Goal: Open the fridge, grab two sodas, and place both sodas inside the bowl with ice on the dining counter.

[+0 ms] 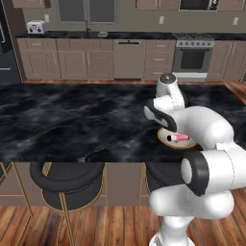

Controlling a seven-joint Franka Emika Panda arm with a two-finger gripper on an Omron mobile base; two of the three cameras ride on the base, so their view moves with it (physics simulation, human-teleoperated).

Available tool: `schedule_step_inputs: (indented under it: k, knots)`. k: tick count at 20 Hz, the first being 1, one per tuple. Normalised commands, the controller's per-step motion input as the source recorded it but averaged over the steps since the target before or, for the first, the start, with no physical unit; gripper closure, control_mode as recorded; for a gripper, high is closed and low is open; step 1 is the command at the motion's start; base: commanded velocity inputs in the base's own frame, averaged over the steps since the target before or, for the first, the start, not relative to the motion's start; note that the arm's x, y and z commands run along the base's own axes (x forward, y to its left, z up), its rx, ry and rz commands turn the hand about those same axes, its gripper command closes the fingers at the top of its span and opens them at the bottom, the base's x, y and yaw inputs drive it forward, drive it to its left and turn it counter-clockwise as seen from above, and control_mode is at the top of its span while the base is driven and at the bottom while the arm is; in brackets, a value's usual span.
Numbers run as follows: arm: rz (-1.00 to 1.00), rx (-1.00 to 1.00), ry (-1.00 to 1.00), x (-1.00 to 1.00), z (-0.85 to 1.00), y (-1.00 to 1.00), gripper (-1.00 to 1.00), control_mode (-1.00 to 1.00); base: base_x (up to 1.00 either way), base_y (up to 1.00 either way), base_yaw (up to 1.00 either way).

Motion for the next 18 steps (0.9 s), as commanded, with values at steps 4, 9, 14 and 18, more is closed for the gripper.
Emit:
schedule_step_inputs:
  k: [4,9,14,18]
  knots:
    - [-0.38,0.03,-0.06,-0.20,0.13,0.44,-1.00,-1.00,0.00,0.00,0.00]
    - [-0.37,0.13,-0.11,-0.46,0.00,0.30,-1.00,-1.00,0.00,0.00,0.00]
    - [-0.31,0.22,-0.15,-0.75,0.00,0.18,-1.00,-1.00,0.00,0.00,0.00]
    - [-0.16,0.26,-0.24,-0.88,0.00,0.13,-1.00,-1.00,0.00,0.00,0.00]
